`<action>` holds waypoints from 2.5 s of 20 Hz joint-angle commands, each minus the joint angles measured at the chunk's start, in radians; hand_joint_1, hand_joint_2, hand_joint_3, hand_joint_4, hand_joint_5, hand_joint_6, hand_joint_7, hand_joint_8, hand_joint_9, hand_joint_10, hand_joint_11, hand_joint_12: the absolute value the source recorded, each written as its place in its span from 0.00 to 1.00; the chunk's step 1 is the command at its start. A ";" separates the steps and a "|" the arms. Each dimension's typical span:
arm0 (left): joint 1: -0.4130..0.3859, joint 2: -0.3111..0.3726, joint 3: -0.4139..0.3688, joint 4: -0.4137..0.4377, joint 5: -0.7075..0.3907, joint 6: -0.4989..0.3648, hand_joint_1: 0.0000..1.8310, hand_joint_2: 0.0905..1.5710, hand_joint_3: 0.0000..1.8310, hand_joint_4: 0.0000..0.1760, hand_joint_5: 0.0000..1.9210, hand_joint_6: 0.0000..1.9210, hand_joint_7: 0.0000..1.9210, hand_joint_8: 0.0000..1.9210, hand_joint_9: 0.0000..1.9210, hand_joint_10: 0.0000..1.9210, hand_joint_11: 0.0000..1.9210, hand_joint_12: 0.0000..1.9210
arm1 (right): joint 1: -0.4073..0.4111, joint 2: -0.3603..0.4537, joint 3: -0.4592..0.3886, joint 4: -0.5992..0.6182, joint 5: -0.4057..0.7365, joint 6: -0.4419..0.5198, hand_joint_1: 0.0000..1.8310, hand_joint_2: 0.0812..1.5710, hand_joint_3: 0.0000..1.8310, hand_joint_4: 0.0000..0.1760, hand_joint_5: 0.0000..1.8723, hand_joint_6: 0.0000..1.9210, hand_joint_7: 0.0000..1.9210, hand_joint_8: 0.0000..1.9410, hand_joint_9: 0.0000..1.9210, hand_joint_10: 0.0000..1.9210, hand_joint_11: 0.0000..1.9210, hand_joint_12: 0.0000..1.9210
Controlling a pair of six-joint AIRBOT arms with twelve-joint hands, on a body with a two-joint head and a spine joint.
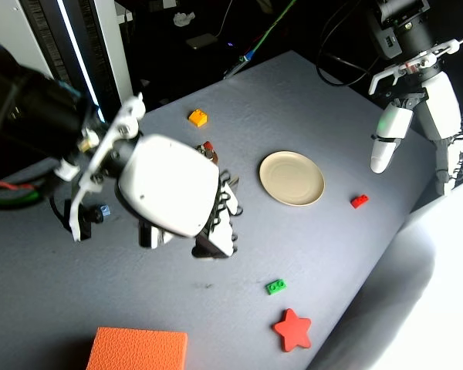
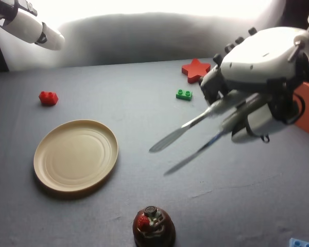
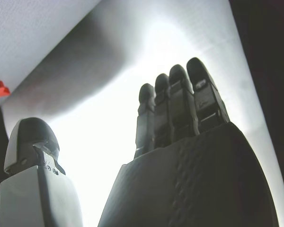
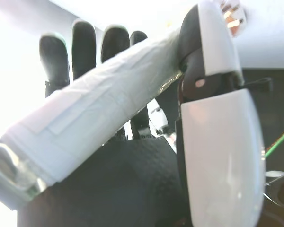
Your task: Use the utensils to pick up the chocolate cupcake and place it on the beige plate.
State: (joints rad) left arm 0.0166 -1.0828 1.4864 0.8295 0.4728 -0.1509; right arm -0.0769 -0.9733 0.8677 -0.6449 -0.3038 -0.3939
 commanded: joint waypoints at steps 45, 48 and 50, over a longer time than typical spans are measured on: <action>-0.013 0.005 0.015 0.038 -0.048 0.001 0.28 0.60 0.00 0.00 0.11 0.00 0.09 0.00 0.08 0.00 0.00 0.19 | 0.016 -0.024 -0.083 0.207 -0.005 0.023 0.55 0.71 0.00 0.00 0.41 0.12 0.40 0.26 0.28 0.58 0.18 0.85; -0.013 0.004 0.015 0.037 -0.048 0.001 0.28 0.60 0.00 0.00 0.11 0.00 0.10 0.00 0.08 0.00 0.00 0.20 | 0.002 -0.041 -0.067 0.200 -0.003 0.024 0.55 0.70 0.00 0.00 0.41 0.10 0.40 0.26 0.29 0.57 0.21 0.84; -0.012 0.004 0.015 0.037 -0.048 0.001 0.29 0.60 0.00 0.00 0.11 0.00 0.10 0.00 0.09 0.00 0.00 0.21 | -0.007 -0.050 -0.057 0.200 0.000 0.024 0.54 0.71 0.00 0.00 0.41 0.09 0.40 0.26 0.29 0.56 0.20 0.84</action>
State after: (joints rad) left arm 0.0162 -1.0828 1.4948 0.8291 0.4740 -0.1505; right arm -0.0952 -1.0306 0.8139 -0.4374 -0.3893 -0.3729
